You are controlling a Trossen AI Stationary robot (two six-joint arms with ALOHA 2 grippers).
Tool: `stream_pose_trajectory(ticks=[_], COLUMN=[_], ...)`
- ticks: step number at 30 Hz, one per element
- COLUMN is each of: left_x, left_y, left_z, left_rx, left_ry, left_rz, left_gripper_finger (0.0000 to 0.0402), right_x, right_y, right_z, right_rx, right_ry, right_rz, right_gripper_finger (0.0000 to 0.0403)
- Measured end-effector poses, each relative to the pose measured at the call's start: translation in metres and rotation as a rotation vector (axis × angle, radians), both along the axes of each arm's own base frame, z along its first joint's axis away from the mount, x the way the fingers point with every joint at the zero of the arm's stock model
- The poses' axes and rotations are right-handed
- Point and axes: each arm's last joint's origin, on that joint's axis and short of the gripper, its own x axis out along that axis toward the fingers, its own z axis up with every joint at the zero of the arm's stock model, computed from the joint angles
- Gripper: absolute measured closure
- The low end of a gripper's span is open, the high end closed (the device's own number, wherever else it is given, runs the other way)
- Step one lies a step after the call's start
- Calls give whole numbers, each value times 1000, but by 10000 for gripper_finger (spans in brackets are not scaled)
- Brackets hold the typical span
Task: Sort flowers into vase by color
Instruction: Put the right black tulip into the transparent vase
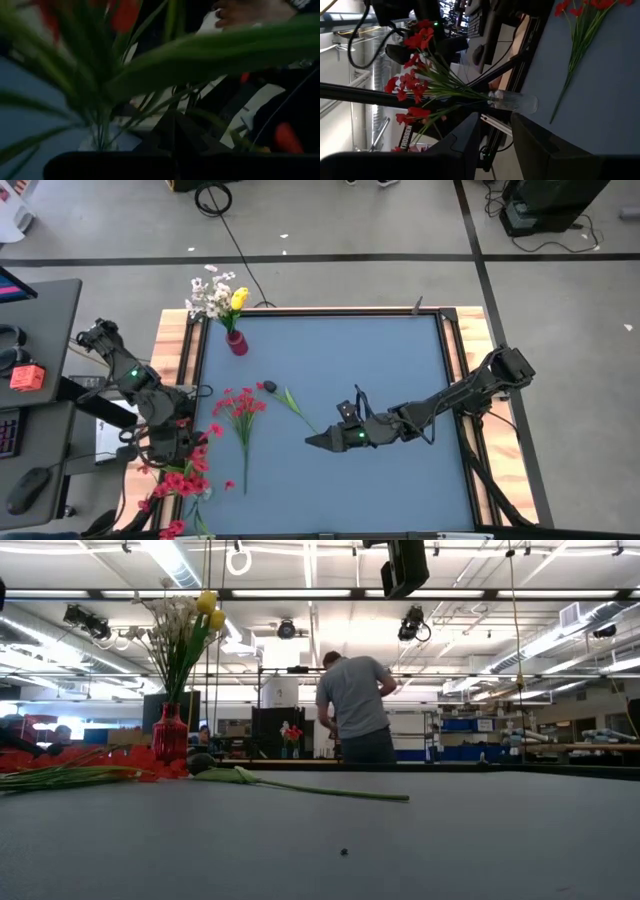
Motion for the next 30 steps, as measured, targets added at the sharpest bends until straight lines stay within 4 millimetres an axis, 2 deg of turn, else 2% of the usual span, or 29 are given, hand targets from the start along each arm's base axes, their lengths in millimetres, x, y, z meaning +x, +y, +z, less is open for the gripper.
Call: stream_pose_trajectory(ticks=[4,8,12,19,25,30], left_x=[-1,-5,-6,-7,-4,-3], left_y=[-2,2,6,12,11,10], left_z=[8,11,13,14,15,16], left_rx=[-69,-94,-94,-76,-82,-87], left_ry=[-53,-26,-27,-68,-80,-94], left_rz=[-12,5,97,248,276,283], left_gripper_finger=[397,397,386,330,272,244], right_x=[0,0,2,4,5,7], right_y=[0,-1,-5,-10,-14,-19], right_z=[0,0,0,0,0,0], right_rx=[-1,-10,-17,-24,-30,-29], right_ry=[0,-1,-1,0,1,2], right_rz=[0,-1,-11,0,28,31], right_gripper_finger=[280,280,280,280,280,280])
